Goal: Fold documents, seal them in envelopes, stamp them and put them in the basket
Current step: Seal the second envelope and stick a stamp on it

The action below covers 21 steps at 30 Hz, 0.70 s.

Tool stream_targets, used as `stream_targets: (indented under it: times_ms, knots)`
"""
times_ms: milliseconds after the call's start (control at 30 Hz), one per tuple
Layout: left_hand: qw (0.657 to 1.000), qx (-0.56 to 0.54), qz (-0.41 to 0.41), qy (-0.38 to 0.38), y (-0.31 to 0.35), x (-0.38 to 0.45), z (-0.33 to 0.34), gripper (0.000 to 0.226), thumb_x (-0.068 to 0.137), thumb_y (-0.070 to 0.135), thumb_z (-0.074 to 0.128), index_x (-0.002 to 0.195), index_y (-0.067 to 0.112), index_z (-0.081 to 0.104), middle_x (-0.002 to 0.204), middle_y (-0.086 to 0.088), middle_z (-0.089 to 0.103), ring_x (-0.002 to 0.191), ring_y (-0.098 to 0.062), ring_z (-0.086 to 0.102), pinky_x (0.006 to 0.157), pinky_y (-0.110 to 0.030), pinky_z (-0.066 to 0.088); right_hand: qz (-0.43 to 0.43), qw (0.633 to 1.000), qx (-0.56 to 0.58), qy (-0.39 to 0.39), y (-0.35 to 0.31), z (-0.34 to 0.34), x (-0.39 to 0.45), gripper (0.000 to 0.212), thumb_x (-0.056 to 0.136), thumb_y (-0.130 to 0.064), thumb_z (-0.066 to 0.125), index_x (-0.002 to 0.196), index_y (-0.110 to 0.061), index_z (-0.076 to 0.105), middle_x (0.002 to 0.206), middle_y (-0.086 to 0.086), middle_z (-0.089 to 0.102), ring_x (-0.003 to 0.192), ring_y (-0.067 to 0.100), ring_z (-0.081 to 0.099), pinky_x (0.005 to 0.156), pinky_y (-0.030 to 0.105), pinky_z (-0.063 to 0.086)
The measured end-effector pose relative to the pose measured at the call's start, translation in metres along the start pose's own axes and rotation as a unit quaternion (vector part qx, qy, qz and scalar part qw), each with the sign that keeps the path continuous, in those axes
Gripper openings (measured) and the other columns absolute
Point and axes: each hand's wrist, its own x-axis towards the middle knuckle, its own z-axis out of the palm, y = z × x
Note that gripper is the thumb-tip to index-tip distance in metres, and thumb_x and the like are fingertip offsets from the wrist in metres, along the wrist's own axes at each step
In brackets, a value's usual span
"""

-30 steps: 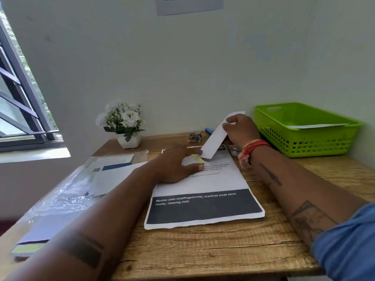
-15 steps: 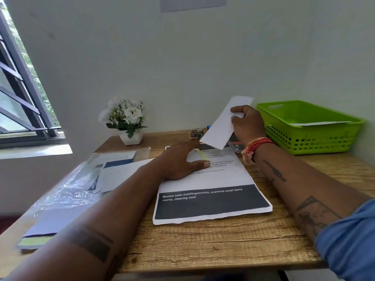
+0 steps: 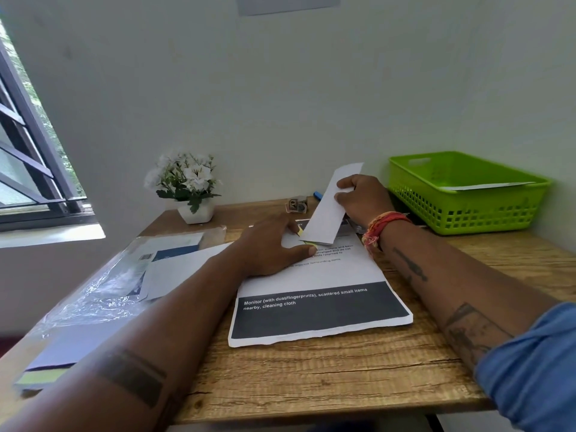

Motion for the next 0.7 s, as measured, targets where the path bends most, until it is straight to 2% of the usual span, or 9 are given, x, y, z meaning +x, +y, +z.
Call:
stream_targets:
  times_ms: [100, 167, 267, 333, 400, 500, 600, 700]
  knots:
    - [1.000, 0.009, 0.013, -0.011, 0.002, 0.000, 0.000, 0.065, 0.078, 0.080, 0.054, 0.129, 0.041, 0.053, 0.144, 0.009, 0.050, 0.131, -0.016, 0.045, 0.110, -0.041, 0.037, 0.008, 1.000, -0.017, 0.012, -0.001, 0.000, 0.000, 0.030, 0.089, -0.015, 0.067, 0.120, -0.017, 0.069, 0.126, 0.005, 0.065, 0.112, 0.024, 0.063, 0.100, 0.033, 0.049]
    - [0.999, 0.011, 0.009, -0.030, 0.001, 0.000, 0.000, 0.060, 0.082, 0.078, 0.054, 0.131, 0.043, 0.054, 0.149, 0.007, 0.045, 0.140, -0.019, 0.037, 0.114, -0.040, 0.031, 0.014, 0.999, -0.027, 0.025, -0.001, -0.002, 0.000, 0.030, 0.089, -0.014, 0.065, 0.119, -0.018, 0.069, 0.128, 0.003, 0.065, 0.113, 0.023, 0.062, 0.101, 0.033, 0.048]
    - [1.000, -0.002, 0.007, -0.021, -0.002, 0.001, 0.002, 0.062, 0.073, 0.085, 0.053, 0.116, 0.041, 0.058, 0.131, 0.010, 0.053, 0.126, -0.014, 0.045, 0.103, -0.036, 0.038, 0.021, 0.999, -0.025, 0.033, -0.001, -0.004, 0.000, 0.031, 0.089, -0.013, 0.063, 0.119, -0.019, 0.069, 0.130, 0.002, 0.064, 0.115, 0.023, 0.062, 0.101, 0.034, 0.048]
    - [1.000, -0.020, 0.009, -0.007, 0.000, 0.001, 0.000, 0.058, 0.074, 0.079, 0.062, 0.111, 0.034, 0.059, 0.120, 0.011, 0.055, 0.111, -0.009, 0.048, 0.089, -0.030, 0.039, 0.022, 0.999, -0.023, 0.032, -0.001, -0.005, 0.000, 0.031, 0.089, -0.013, 0.063, 0.120, -0.018, 0.069, 0.130, 0.003, 0.065, 0.115, 0.023, 0.062, 0.101, 0.033, 0.048]
    - [1.000, -0.025, 0.008, 0.002, 0.003, 0.001, -0.002, 0.055, 0.076, 0.073, 0.067, 0.110, 0.030, 0.059, 0.114, 0.011, 0.055, 0.103, -0.009, 0.049, 0.082, -0.029, 0.038, 0.016, 0.999, -0.022, 0.031, -0.003, -0.005, -0.001, 0.031, 0.091, -0.014, 0.063, 0.122, -0.017, 0.068, 0.130, 0.004, 0.064, 0.116, 0.023, 0.061, 0.101, 0.030, 0.047]
    - [1.000, -0.028, 0.003, 0.004, 0.004, 0.000, -0.002, 0.059, 0.074, 0.074, 0.067, 0.112, 0.031, 0.057, 0.115, 0.010, 0.055, 0.100, -0.010, 0.050, 0.082, -0.030, 0.041, 0.006, 1.000, -0.019, 0.018, -0.006, -0.002, -0.005, 0.033, 0.091, -0.018, 0.066, 0.124, -0.014, 0.067, 0.131, 0.006, 0.063, 0.116, 0.024, 0.061, 0.100, 0.029, 0.047]
    - [0.999, -0.031, -0.001, 0.009, 0.002, 0.000, 0.000, 0.063, 0.070, 0.077, 0.067, 0.111, 0.031, 0.055, 0.115, 0.008, 0.057, 0.101, -0.012, 0.051, 0.086, -0.034, 0.045, 0.004, 1.000, -0.016, 0.000, -0.011, 0.002, -0.010, 0.037, 0.090, -0.020, 0.069, 0.127, -0.012, 0.065, 0.132, 0.008, 0.063, 0.115, 0.026, 0.062, 0.101, 0.036, 0.049]
    - [1.000, -0.020, -0.004, 0.015, 0.003, 0.000, 0.001, 0.065, 0.067, 0.082, 0.063, 0.108, 0.033, 0.054, 0.117, 0.008, 0.057, 0.103, -0.013, 0.051, 0.090, -0.037, 0.047, 0.000, 0.999, -0.031, -0.014, -0.016, 0.007, -0.016, 0.044, 0.090, -0.021, 0.070, 0.132, -0.009, 0.061, 0.136, 0.010, 0.059, 0.120, 0.026, 0.058, 0.103, 0.032, 0.046]
